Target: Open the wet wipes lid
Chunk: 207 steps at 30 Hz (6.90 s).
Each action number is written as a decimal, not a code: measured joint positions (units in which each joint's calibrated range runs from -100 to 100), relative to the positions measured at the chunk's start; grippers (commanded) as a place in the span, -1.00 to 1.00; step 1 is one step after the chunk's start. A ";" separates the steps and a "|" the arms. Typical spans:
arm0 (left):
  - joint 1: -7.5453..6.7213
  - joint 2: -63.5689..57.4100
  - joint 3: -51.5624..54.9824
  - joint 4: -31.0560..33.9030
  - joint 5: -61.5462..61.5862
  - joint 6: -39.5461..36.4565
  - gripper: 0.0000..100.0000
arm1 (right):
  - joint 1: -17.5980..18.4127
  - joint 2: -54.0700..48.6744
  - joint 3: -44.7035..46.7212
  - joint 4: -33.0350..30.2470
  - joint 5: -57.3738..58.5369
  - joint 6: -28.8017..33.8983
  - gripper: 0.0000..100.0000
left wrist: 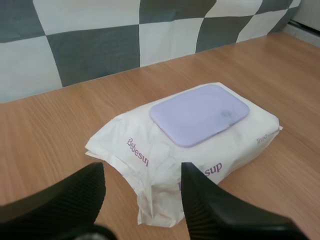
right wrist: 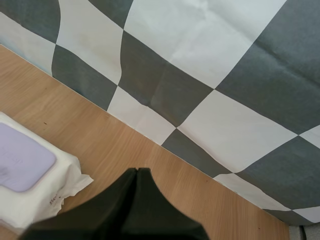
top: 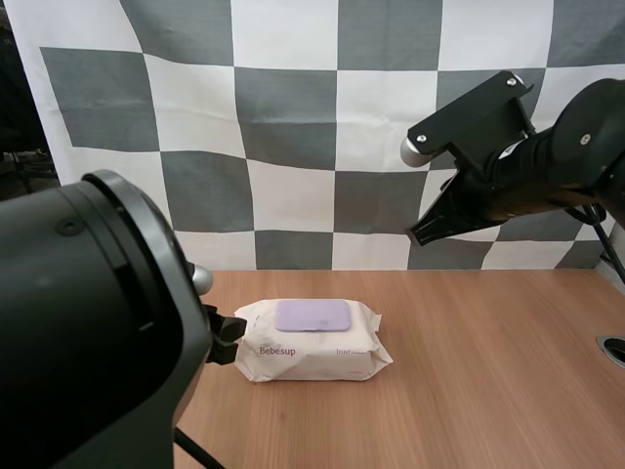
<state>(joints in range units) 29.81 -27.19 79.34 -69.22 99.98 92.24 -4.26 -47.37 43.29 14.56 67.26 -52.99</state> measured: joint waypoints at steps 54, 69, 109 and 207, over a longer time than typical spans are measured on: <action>-18.58 21.48 -6.72 2.06 -27.74 0.19 0.49 | 0.00 -0.40 0.00 3.46 6.77 -0.95 -1.00; -19.01 21.36 -7.34 2.30 -25.18 0.19 -1.00 | 0.00 -0.23 0.00 0.53 11.38 -1.99 -1.00; -19.01 21.26 -7.34 12.93 0.02 0.19 -1.00 | 0.00 -0.23 29.47 31.56 8.54 -46.99 0.24; -19.01 21.26 -7.34 13.84 -0.04 0.19 -1.00 | 9.93 9.92 30.86 30.57 -18.23 -47.01 -1.00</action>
<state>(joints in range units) 10.81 -5.93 71.99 -55.38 99.94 92.42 5.67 -37.44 74.15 45.13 49.03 -100.00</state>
